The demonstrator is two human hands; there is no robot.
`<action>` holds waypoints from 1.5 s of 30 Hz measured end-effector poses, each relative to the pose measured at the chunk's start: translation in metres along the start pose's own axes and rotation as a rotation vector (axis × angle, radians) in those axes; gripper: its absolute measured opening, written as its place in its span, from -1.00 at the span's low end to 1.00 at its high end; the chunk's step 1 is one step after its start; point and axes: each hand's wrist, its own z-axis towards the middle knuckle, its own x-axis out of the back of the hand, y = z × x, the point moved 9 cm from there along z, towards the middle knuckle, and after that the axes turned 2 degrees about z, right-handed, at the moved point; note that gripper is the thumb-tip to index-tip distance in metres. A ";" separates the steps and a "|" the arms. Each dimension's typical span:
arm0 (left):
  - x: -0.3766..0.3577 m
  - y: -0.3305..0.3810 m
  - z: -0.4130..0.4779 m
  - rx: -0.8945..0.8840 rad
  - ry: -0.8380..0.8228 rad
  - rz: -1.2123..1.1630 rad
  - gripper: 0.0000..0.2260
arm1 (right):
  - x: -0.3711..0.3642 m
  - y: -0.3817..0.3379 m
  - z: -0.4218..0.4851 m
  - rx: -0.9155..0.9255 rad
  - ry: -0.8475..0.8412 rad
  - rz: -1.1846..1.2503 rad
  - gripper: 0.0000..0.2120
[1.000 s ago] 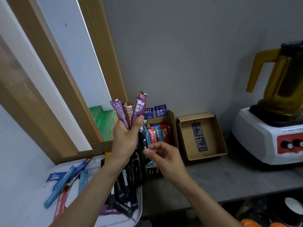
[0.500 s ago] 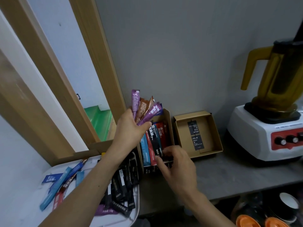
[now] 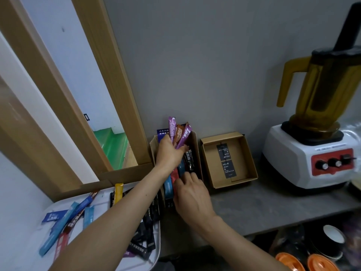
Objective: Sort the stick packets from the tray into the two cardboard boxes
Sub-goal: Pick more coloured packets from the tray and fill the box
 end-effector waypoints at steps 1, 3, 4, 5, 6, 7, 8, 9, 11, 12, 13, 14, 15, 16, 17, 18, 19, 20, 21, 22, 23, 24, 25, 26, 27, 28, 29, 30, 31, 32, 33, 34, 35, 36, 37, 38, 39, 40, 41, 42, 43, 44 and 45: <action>0.000 -0.002 -0.001 0.002 0.009 -0.011 -0.65 | -0.001 0.000 0.001 -0.010 -0.005 -0.004 -0.70; -0.001 -0.004 -0.002 0.002 0.021 -0.030 -0.65 | -0.003 0.000 0.003 -0.024 -0.015 0.004 -0.68; -0.001 -0.005 -0.003 0.000 0.026 -0.037 -0.65 | -0.004 0.000 0.004 -0.029 -0.018 0.016 -0.67; -0.001 -0.006 -0.003 0.000 0.031 -0.047 -0.65 | -0.005 0.000 0.005 -0.032 -0.027 0.027 -0.65; -0.001 -0.006 -0.003 -0.003 0.034 -0.058 -0.64 | -0.008 0.000 0.006 -0.036 -0.041 0.038 -0.63; -0.001 -0.006 -0.003 -0.008 0.036 -0.065 -0.64 | -0.010 0.000 0.006 -0.043 -0.053 0.047 -0.61; 0.000 -0.007 -0.003 -0.011 0.037 -0.066 -0.63 | -0.010 0.001 0.007 -0.054 -0.055 0.057 -0.59; 0.001 -0.006 -0.004 -0.012 0.041 -0.065 -0.63 | -0.009 0.002 0.007 -0.064 -0.049 0.067 -0.59; 0.005 -0.004 -0.006 -0.021 0.052 -0.064 -0.65 | -0.009 0.003 0.008 -0.075 -0.037 0.090 -0.60; 0.007 -0.001 -0.007 -0.035 0.052 -0.074 -0.66 | -0.008 0.003 0.008 -0.075 -0.026 0.104 -0.62; 0.009 0.003 -0.009 -0.047 0.046 -0.094 -0.66 | -0.007 0.004 0.008 -0.074 -0.015 0.118 -0.63; 0.012 0.007 -0.012 -0.053 0.033 -0.123 -0.68 | -0.007 0.005 0.007 -0.071 -0.003 0.133 -0.65; 0.016 0.011 -0.015 -0.047 0.015 -0.161 -0.71 | -0.006 0.006 0.005 -0.069 0.010 0.150 -0.66; 0.020 0.013 -0.021 -0.032 -0.008 -0.201 -0.75 | -0.004 0.008 0.004 -0.072 0.026 0.182 -0.68; 0.024 0.014 -0.027 -0.012 -0.026 -0.239 -0.77 | -0.001 0.011 0.003 -0.084 0.044 0.234 -0.70; 0.029 0.014 -0.033 0.004 -0.035 -0.273 -0.77 | 0.004 0.015 0.002 -0.108 0.066 0.306 -0.74; 0.034 0.013 -0.040 0.014 -0.041 -0.307 -0.73 | 0.009 0.021 0.002 -0.142 0.101 0.399 -0.80; 0.038 0.012 -0.047 0.020 -0.050 -0.350 -0.70 | 0.016 0.027 0.001 -0.189 0.142 0.519 -0.86; 0.041 0.010 -0.054 0.036 -0.062 -0.401 -0.67 | 0.022 0.035 0.001 -0.253 0.176 0.673 -0.88; 0.044 0.007 -0.060 0.061 -0.076 -0.452 -0.66 | 0.027 0.041 0.000 -0.327 0.189 0.850 -0.89; 0.046 0.003 -0.067 0.092 -0.090 -0.496 -0.65 | 0.030 0.044 0.000 -0.397 0.185 1.037 -0.87; 0.048 0.000 -0.072 0.113 -0.102 -0.519 -0.65 | 0.034 0.044 0.002 -0.446 0.179 1.218 -0.85; 0.050 -0.003 -0.077 0.120 -0.113 -0.520 -0.64 | 0.039 0.043 0.004 -0.468 0.183 1.361 -0.82; 0.052 -0.005 -0.081 0.114 -0.123 -0.505 -0.64 | 0.045 0.042 0.007 -0.472 0.198 1.442 -0.79; 0.053 -0.006 -0.084 0.106 -0.131 -0.481 -0.65 | 0.051 0.042 0.010 -0.466 0.209 1.472 -0.76; 0.053 -0.007 -0.086 0.095 -0.139 -0.451 -0.66 | 0.056 0.041 0.013 -0.454 0.212 1.475 -0.75; 0.053 -0.008 -0.089 0.085 -0.147 -0.422 -0.68 | 0.060 0.039 0.017 -0.441 0.199 1.469 -0.76; 0.053 -0.009 -0.090 0.076 -0.154 -0.399 -0.70 | 0.062 0.037 0.020 -0.435 0.168 1.466 -0.79; 0.053 -0.011 -0.091 0.070 -0.157 -0.385 -0.72 | 0.062 0.034 0.022 -0.440 0.124 1.472 -0.81; 0.053 -0.012 -0.091 0.066 -0.160 -0.382 -0.73 | 0.060 0.032 0.024 -0.450 0.073 1.490 -0.84; 0.052 -0.013 -0.091 0.063 -0.160 -0.376 -0.72 | 0.058 0.029 0.025 -0.461 0.027 1.515 -0.84; 0.053 -0.014 -0.091 0.061 -0.156 -0.362 -0.71 | 0.056 0.028 0.025 -0.471 -0.004 1.540 -0.84; 0.054 -0.013 -0.091 0.056 -0.144 -0.341 -0.70 | 0.055 0.028 0.025 -0.481 -0.016 1.562 -0.82; 0.056 -0.013 -0.091 0.053 -0.124 -0.323 -0.69 | 0.054 0.029 0.024 -0.494 -0.012 1.582 -0.78; 0.060 -0.012 -0.091 0.051 -0.097 -0.315 -0.70 | 0.054 0.031 0.023 -0.510 -0.001 1.609 -0.73; 0.064 -0.012 -0.091 0.050 -0.066 -0.318 -0.72 | 0.054 0.032 0.023 -0.528 0.010 1.646 -0.67; 0.069 -0.011 -0.092 0.046 -0.039 -0.331 -0.74 | 0.053 0.035 0.021 -0.545 0.019 1.686 -0.64; 0.074 -0.011 -0.092 0.040 -0.019 -0.342 -0.78 | 0.053 0.037 0.020 -0.558 0.027 1.720 -0.64; 0.078 -0.012 -0.091 0.034 -0.009 -0.348 -0.81 | 0.054 0.041 0.019 -0.566 0.039 1.744 -0.64; 0.081 -0.013 -0.091 0.027 -0.006 -0.348 -0.83 | 0.054 0.044 0.019 -0.569 0.049 1.760 -0.65; 0.083 -0.014 -0.091 0.021 -0.007 -0.339 -0.84 | 0.054 0.048 0.018 -0.568 0.057 1.774 -0.65; 0.085 -0.016 -0.091 0.018 -0.013 -0.330 -0.83 | 0.054 0.050 0.018 -0.566 0.062 1.788 -0.65; 0.084 -0.017 -0.092 0.016 -0.028 -0.326 -0.81 | 0.053 0.052 0.017 -0.565 0.070 1.801 -0.65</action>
